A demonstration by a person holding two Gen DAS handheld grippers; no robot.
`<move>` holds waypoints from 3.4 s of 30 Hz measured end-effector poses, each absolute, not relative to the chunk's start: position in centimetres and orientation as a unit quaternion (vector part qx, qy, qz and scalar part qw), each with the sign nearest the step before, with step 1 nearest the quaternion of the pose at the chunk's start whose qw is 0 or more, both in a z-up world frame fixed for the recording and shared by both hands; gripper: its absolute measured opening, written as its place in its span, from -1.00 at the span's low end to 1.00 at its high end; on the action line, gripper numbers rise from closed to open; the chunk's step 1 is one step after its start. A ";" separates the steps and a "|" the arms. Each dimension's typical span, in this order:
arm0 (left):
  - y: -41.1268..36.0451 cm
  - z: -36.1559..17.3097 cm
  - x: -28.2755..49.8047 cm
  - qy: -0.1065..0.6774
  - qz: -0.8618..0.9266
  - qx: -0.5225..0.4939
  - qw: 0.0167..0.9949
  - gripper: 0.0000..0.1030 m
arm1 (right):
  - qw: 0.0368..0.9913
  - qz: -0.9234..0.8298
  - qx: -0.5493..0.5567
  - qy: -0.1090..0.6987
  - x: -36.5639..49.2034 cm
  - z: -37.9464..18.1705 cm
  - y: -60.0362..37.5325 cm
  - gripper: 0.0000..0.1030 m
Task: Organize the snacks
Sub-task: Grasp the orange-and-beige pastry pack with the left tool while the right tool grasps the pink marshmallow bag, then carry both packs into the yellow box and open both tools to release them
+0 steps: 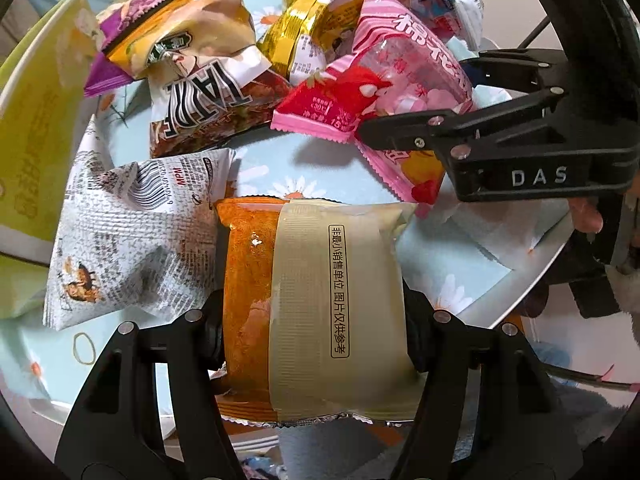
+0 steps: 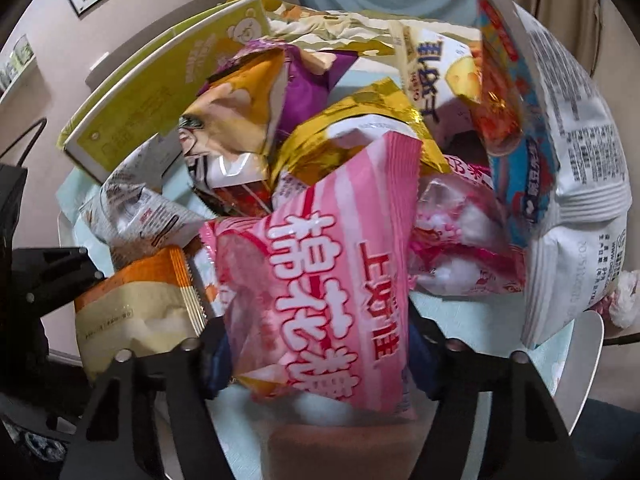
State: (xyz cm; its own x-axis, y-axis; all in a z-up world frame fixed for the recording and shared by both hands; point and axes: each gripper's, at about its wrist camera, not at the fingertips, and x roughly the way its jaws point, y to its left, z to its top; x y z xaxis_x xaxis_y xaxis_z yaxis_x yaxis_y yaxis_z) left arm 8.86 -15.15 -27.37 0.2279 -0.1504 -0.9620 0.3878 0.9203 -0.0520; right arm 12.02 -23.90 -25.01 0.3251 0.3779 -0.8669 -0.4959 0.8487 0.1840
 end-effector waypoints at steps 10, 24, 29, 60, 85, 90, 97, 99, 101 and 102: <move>-15.0 -23.2 6.9 0.571 -0.175 0.100 0.796 0.22 | 0.826 0.259 -0.046 0.499 10.1 -22.3 -24.6 0.19; -13.8 -16.2 7.3 0.510 -0.177 0.083 0.838 0.22 | 0.858 0.233 -0.032 0.457 8.2 -14.2 -24.5 0.19; -11.0 -12.4 8.2 0.478 -0.163 0.068 0.861 0.22 | 0.872 0.232 -0.047 0.429 8.3 -10.7 -22.4 0.19; 17.4 -15.4 19.7 0.500 -0.028 -0.011 0.865 0.23 | 0.852 0.232 0.026 0.468 19.1 -9.4 1.3 0.19; 17.9 -14.5 21.2 0.492 0.029 -0.002 0.870 1.00 | 0.844 0.244 -0.006 0.478 26.9 -10.3 3.5 0.23; 18.1 -15.1 21.9 0.500 0.034 -0.002 0.865 1.00 | 0.837 0.245 0.006 0.489 28.5 -12.1 3.9 0.36; 17.7 -15.6 21.8 0.505 0.038 -0.004 0.862 1.00 | 0.854 0.239 0.023 0.461 27.7 -12.2 3.0 0.99; 17.6 -15.6 21.6 0.506 0.039 -0.005 0.862 1.00 | 0.859 0.239 0.016 0.453 27.2 -12.0 2.7 0.99; 17.6 -15.5 21.3 0.506 0.041 -0.004 0.862 1.00 | 0.855 0.240 0.008 0.460 27.0 -12.0 2.7 0.99; 17.5 -15.4 21.2 0.505 0.041 -0.004 0.862 1.00 | 0.853 0.242 0.010 0.463 27.0 -12.0 2.7 0.99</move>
State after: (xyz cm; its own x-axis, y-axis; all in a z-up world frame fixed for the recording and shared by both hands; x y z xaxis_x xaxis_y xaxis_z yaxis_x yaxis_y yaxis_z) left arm 21.24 17.55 -15.40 0.4865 0.0658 -0.8712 -0.0747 0.9966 0.0335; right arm 26.96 2.67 -11.98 0.4539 0.4216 -0.7850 -0.4036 0.8827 0.2407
